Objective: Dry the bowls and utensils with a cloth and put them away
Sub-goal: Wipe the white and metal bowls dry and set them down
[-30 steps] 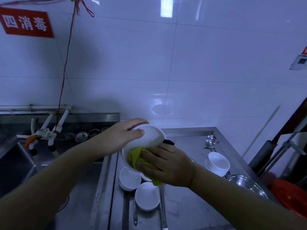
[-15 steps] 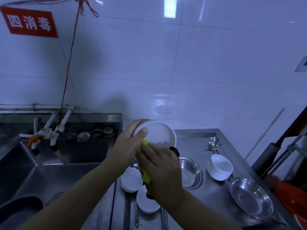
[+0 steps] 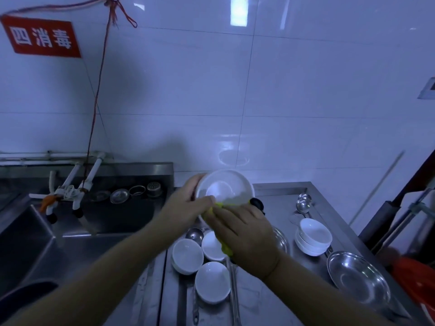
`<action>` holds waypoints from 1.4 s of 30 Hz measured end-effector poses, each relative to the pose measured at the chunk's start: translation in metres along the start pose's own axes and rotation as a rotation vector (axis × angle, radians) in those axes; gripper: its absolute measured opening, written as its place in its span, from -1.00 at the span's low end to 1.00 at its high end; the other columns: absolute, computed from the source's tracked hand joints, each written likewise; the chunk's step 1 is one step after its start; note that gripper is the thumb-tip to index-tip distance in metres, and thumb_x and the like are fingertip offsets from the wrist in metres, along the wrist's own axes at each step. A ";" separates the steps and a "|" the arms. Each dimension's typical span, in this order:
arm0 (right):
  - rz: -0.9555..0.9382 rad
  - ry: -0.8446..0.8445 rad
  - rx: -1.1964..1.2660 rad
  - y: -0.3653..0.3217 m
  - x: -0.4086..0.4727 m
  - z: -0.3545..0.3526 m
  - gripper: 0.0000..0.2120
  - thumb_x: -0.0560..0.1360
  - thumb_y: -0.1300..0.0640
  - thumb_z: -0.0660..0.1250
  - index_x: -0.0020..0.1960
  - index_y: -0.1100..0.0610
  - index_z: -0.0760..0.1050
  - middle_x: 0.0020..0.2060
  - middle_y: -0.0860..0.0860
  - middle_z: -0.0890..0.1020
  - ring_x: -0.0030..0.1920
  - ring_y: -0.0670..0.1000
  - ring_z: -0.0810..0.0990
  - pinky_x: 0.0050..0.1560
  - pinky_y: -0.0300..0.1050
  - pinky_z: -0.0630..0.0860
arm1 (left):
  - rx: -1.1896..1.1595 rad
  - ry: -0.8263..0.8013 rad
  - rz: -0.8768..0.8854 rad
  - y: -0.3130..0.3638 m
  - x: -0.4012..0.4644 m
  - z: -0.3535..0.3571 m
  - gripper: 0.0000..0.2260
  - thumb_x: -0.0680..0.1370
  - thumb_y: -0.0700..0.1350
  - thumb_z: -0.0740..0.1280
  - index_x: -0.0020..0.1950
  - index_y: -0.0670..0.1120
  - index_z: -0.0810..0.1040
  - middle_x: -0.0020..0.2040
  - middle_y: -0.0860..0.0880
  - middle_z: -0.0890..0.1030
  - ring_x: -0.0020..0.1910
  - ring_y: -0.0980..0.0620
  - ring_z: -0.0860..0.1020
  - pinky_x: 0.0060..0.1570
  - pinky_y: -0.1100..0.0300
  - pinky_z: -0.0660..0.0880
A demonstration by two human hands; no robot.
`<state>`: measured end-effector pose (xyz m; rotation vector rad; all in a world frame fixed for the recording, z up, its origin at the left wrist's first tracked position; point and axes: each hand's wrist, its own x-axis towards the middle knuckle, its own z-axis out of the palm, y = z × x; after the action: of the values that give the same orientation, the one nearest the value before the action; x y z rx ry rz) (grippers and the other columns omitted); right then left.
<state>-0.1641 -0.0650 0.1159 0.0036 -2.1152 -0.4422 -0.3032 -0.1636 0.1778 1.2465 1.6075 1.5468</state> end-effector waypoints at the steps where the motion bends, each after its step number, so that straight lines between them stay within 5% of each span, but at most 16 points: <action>1: 0.075 0.016 -0.001 -0.006 0.001 0.002 -0.75 0.60 0.15 0.22 0.13 0.17 0.64 0.04 0.09 0.68 -0.01 0.10 0.65 -0.03 -0.02 0.50 | -0.088 0.058 0.015 -0.006 -0.006 0.010 -0.74 0.58 -0.19 0.25 0.17 0.13 0.48 0.01 0.07 0.65 0.00 0.07 0.61 -0.09 0.22 0.55; 6: 0.077 0.010 0.053 -0.017 -0.003 0.005 -0.77 0.58 0.17 0.25 0.12 0.20 0.64 0.07 0.13 0.67 0.03 0.11 0.65 0.04 0.02 0.53 | -0.072 0.123 0.119 -0.012 -0.009 0.016 -0.81 0.62 -0.09 0.17 0.20 0.08 0.47 0.02 0.13 0.62 0.01 0.20 0.58 -0.10 0.38 0.48; 12: -0.275 -0.071 0.069 0.023 -0.008 -0.005 -0.87 0.52 0.21 0.40 0.04 0.20 0.66 0.04 0.15 0.67 0.07 0.18 0.63 0.11 0.06 0.52 | 0.347 -0.166 0.038 0.009 0.013 -0.011 -0.73 0.45 0.07 0.19 0.10 0.13 0.52 -0.01 0.06 0.63 -0.01 0.04 0.59 0.02 0.05 0.52; 14: -0.231 -0.060 0.052 0.024 -0.007 -0.002 -0.84 0.53 0.21 0.38 0.08 0.21 0.63 0.05 0.14 0.67 0.03 0.16 0.64 0.05 0.05 0.53 | 0.264 -0.151 0.028 0.016 0.019 -0.011 -0.74 0.42 0.04 0.26 0.07 0.11 0.57 -0.04 0.04 0.65 -0.04 0.03 0.62 0.00 0.05 0.53; 17: -0.032 0.021 0.001 0.015 -0.001 0.003 -0.79 0.57 0.20 0.28 0.15 0.20 0.59 0.05 0.12 0.67 0.01 0.13 0.65 -0.04 0.04 0.55 | 0.043 0.088 0.054 0.002 0.013 0.009 -0.78 0.44 -0.09 0.33 0.04 0.16 0.55 -0.06 0.07 0.65 -0.07 0.07 0.62 -0.13 0.24 0.54; 21: 0.170 0.076 0.066 -0.013 0.001 0.012 -0.71 0.60 0.14 0.17 0.20 0.20 0.57 0.09 0.12 0.66 0.04 0.12 0.63 0.00 -0.01 0.50 | -0.175 0.197 0.127 -0.016 0.003 0.031 -0.77 0.51 -0.08 0.20 0.13 0.11 0.47 -0.02 0.13 0.63 -0.03 0.19 0.59 -0.13 0.38 0.50; 25: -0.037 0.045 0.084 0.004 -0.008 0.008 -0.80 0.55 0.19 0.35 0.14 0.21 0.62 0.07 0.13 0.67 0.02 0.12 0.64 0.00 -0.02 0.52 | 0.015 0.083 0.128 -0.011 0.008 0.013 -0.68 0.46 -0.03 0.16 0.17 0.02 0.51 0.03 0.08 0.62 0.03 0.10 0.58 -0.01 0.23 0.51; 30: -0.412 -0.080 0.141 0.038 -0.007 0.004 -0.87 0.53 0.23 0.38 0.07 0.18 0.58 0.02 0.13 0.67 -0.02 0.16 0.64 0.08 0.02 0.53 | 0.407 -0.289 -0.024 0.008 0.024 -0.017 -0.70 0.42 0.04 0.21 0.09 0.06 0.57 -0.03 0.04 0.62 -0.06 0.03 0.58 -0.05 0.05 0.50; 34: -0.138 -0.017 0.044 0.024 0.001 0.009 -0.86 0.55 0.22 0.34 0.05 0.18 0.65 -0.01 0.11 0.68 -0.09 0.12 0.64 -0.08 0.00 0.53 | 0.044 0.009 -0.057 -0.006 0.016 -0.005 -0.75 0.50 -0.11 0.33 0.17 0.05 0.53 0.03 -0.03 0.63 -0.01 -0.03 0.62 -0.16 0.16 0.56; 37: 0.112 0.031 0.051 0.004 0.011 0.012 -0.79 0.60 0.17 0.25 0.16 0.14 0.60 0.03 0.07 0.68 -0.06 0.10 0.64 -0.07 -0.04 0.48 | -0.115 0.152 0.029 -0.022 0.001 0.017 -0.65 0.55 -0.17 0.26 0.32 0.05 0.37 0.12 0.02 0.56 0.03 0.11 0.58 -0.14 0.34 0.53; 42: 0.135 -0.133 0.185 -0.011 0.011 0.012 -0.53 0.55 -0.27 0.16 0.26 0.05 0.44 0.22 0.09 0.59 0.12 0.11 0.58 0.05 0.00 0.44 | -0.146 0.145 0.084 -0.012 0.001 0.007 -0.71 0.64 -0.11 0.13 0.32 0.17 0.36 0.20 0.19 0.50 0.05 0.32 0.53 -0.09 0.43 0.48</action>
<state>-0.1821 -0.0732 0.1156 -0.0629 -2.2644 -0.1701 -0.3005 -0.1583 0.1650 1.1595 1.5155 1.8094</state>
